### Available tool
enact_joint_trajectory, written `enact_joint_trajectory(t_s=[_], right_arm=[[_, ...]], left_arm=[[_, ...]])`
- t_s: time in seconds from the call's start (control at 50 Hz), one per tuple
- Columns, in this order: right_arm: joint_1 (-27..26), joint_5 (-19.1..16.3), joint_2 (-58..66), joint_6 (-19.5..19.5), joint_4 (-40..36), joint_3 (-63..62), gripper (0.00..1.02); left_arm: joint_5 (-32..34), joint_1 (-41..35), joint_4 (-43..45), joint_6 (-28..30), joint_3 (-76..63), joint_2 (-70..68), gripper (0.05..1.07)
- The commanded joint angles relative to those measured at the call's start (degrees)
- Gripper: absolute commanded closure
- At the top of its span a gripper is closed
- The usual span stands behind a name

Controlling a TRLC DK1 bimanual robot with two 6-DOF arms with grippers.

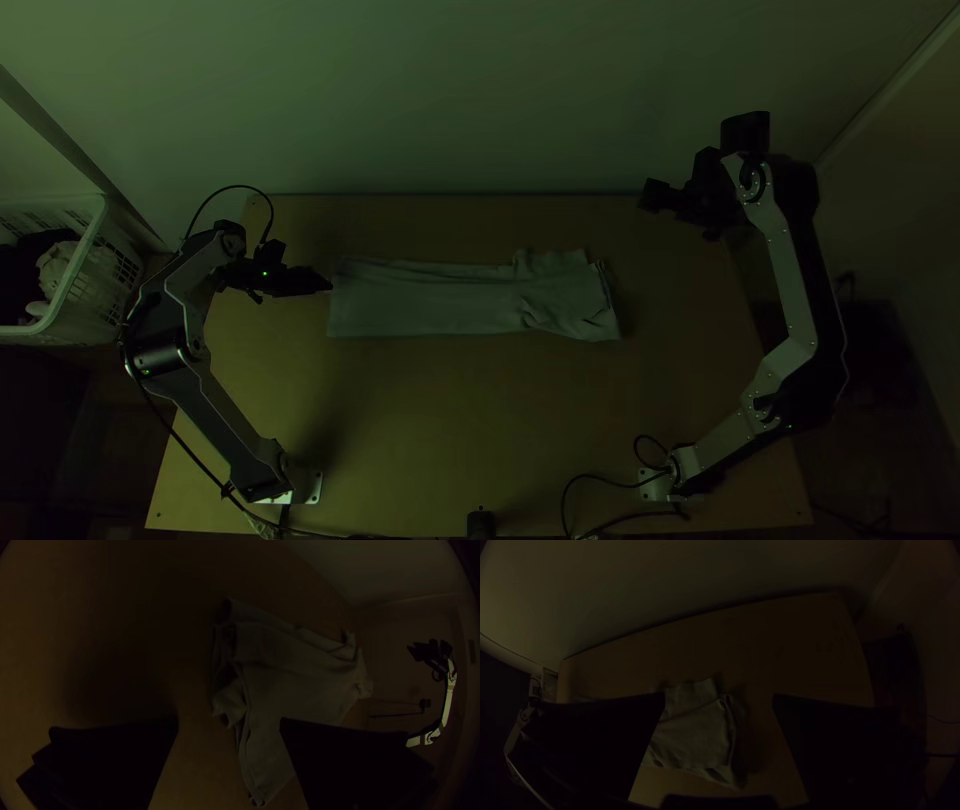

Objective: Fold the t-shirt

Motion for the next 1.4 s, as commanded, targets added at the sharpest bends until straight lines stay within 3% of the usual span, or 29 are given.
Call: enact_joint_trajectory(t_s=[0.0,0.24,0.64,0.9,0.96,1.0,1.04,1.1,1.12,1.38], right_arm=[[0.7,-0.5,-1.9,1.2,-0.8,-1.2,0.04],[0.9,-0.4,-2.7,1.5,-0.8,-1.8,0.04],[2.0,-0.4,-5.8,1.7,-0.8,-5.2,0.04],[2.0,-0.4,-8.5,1.8,-0.8,-8.1,0.04],[2.1,-0.4,-9.1,1.8,-0.8,-8.8,0.04],[2.1,-0.4,-9.3,1.8,-0.8,-9.2,0.04],[2.2,-0.4,-9.5,1.8,-0.8,-9.5,0.04],[2.3,-0.5,-9.9,1.9,-0.8,-10.0,0.04],[2.3,-0.5,-9.9,1.9,-0.8,-10.2,0.04],[2.7,-0.4,-10.8,2.6,-0.7,-12.0,0.04]], left_arm=[[0.5,-0.5,-1.4,1.6,-2.0,2.8,0.1],[2.2,-5.6,-1.4,0.2,-3.8,2.9,0.1],[3.0,-14.7,7.1,-10.8,-3.9,3.0,0.1],[-3.3,-18.6,13.6,-17.8,-4.9,3.3,0.12],[-5.5,-19.3,15.0,-19.1,-5.5,3.4,0.23],[-5.8,-19.4,15.5,-19.3,-5.9,3.1,0.4],[-6.9,-19.5,17.1,-20.5,-6.5,2.6,0.61],[-7.3,-19.4,18.5,-20.9,-7.2,1.6,1.02],[-7.3,-19.3,18.8,-21.1,-7.3,1.4,1.05],[-10.5,-16.3,16.2,-20.9,-8.5,-3.6,1.05]])
